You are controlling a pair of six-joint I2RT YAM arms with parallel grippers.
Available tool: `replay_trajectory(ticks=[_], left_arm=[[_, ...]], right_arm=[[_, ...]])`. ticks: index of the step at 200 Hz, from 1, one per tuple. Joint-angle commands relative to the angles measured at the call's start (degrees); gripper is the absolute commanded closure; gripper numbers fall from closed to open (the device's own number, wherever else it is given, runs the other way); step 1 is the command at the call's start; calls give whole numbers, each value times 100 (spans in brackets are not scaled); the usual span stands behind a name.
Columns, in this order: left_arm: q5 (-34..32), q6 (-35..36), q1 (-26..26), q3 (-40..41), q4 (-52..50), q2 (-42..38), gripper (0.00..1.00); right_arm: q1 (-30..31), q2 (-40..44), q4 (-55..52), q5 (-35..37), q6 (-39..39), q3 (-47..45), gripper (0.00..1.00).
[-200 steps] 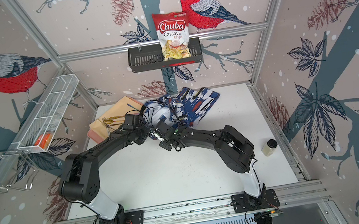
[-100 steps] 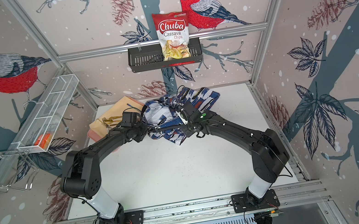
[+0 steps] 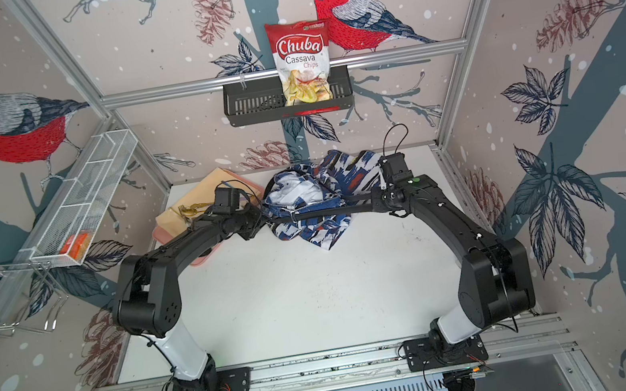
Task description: Remove the belt from the trousers
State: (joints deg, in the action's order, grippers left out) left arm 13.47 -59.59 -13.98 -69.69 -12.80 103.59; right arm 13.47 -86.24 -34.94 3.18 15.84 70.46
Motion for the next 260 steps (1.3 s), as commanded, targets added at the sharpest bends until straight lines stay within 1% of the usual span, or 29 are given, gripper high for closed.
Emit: replay_trajectory(ticks=[1, 17, 24, 26, 34, 37, 46, 65, 69, 82, 98, 124, 150, 172, 193, 214, 232, 239, 243, 248, 260], left_arm=[[-899, 101, 86, -59, -81, 43, 100], [-891, 105, 89, -45, -78, 52, 100], [-882, 97, 82, -44, -72, 47, 100], [-877, 97, 80, -36, -67, 49, 100], [-865, 76, 80, 6, -44, 33, 100], [-864, 71, 87, 20, -40, 26, 100], [-865, 53, 82, 82, -7, -15, 100], [-877, 31, 81, 216, 16, -106, 100], [-879, 27, 87, 245, 19, -129, 100], [-897, 9, 84, 348, 41, -194, 100], [-896, -8, 82, 445, 65, -269, 100], [-904, -35, 86, 561, 83, -381, 100], [-917, -70, 83, 652, 102, -470, 100], [-912, -79, 87, 660, 111, -489, 100], [-926, -92, 86, 679, 120, -498, 100], [-926, -96, 83, 670, 120, -490, 100], [-923, -99, 88, 684, 120, -497, 100], [-925, -97, 87, 684, 111, -498, 100], [-926, -96, 85, 683, 111, -506, 100], [-932, -97, 80, 693, 107, -507, 100], [-934, -88, 81, 698, 98, -513, 100]], right_arm=[[-136, -5, 45, 812, 231, -145, 100], [-104, -179, 251, 161, 130, -332, 100], [-15, -341, 262, -193, 18, -311, 100], [31, -381, 258, -260, -12, -302, 99], [284, -500, 317, -429, -158, -271, 91], [396, -525, 353, -482, -240, -245, 86], [886, -552, 493, -520, -497, -151, 76], [2065, -609, 867, 71, -941, 138, 54], [2284, -656, 945, 178, -1020, 217, 51], [2886, -863, 1196, 447, -1206, 439, 48], [3274, -1260, 1371, 553, -1241, 701, 45], [3446, -1993, 1327, 198, -1307, 1084, 41], [3530, -2329, 1466, -127, -1356, 1183, 39], [3592, -2554, 1349, -349, -1271, 1318, 39], [3703, -2636, 1367, -432, -1267, 1263, 38], [3797, -2787, 1342, -316, -1267, 1243, 38], [3836, -2913, 1396, -105, -1267, 1203, 41], [3829, -2929, 1446, -64, -1263, 1169, 45], [3817, -2922, 1481, -23, -1251, 1130, 49], [3813, -2905, 1523, 37, -1241, 1086, 57], [3787, -2869, 1581, 155, -1219, 1009, 87]])
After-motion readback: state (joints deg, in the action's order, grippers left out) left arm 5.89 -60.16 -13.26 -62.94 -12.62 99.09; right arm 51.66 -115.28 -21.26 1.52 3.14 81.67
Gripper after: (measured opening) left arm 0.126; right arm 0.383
